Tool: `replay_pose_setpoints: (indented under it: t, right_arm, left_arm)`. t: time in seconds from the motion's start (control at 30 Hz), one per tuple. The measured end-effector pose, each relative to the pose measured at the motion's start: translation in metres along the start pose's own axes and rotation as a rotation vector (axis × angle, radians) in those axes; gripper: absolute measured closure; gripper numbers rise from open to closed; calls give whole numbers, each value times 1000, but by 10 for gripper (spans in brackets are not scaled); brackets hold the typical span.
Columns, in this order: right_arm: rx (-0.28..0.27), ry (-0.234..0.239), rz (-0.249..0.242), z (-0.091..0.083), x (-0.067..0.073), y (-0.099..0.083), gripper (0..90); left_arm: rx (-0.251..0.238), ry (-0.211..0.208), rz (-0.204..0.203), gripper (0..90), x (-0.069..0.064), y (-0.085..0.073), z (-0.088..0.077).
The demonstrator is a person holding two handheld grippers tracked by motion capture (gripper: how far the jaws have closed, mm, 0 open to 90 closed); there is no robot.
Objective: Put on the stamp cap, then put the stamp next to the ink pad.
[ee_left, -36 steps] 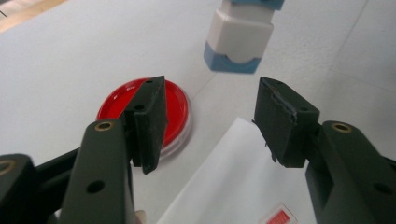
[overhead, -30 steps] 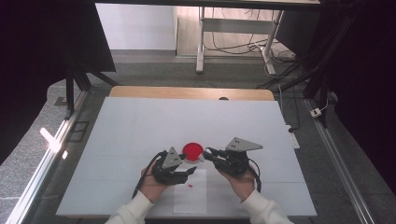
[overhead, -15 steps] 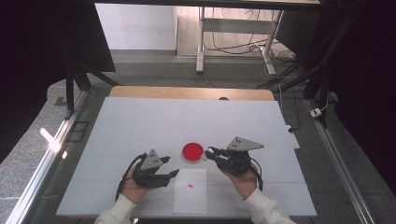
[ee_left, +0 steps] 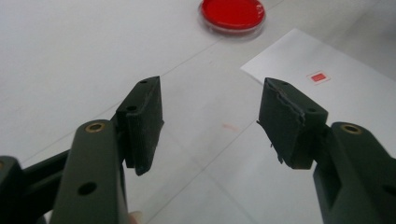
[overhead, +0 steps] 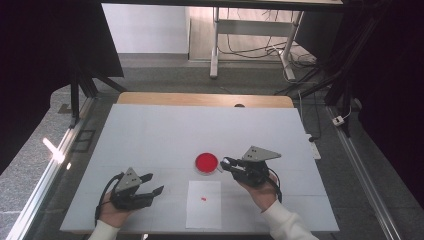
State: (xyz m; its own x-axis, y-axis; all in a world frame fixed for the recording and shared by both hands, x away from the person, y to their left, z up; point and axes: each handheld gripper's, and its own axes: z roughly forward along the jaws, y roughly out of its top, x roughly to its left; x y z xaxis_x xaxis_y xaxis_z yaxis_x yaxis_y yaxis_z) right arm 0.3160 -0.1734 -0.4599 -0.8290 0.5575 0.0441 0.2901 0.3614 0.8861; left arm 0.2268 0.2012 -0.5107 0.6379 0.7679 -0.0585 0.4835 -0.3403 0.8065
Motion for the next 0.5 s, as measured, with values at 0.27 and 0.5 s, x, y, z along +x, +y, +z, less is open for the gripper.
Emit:
replay_pose_setpoints:
  t: [0.27, 0.5]
  right_arm:
    - [8, -15, -21, 0, -2, 0, 759]
    - [21, -33, -16, -1, -8, 0, 759]
  left_arm:
    - [1, 27, -26, 398, 8, -11, -10]
    - [-1, 31, -25, 396, 8, -11, -10]
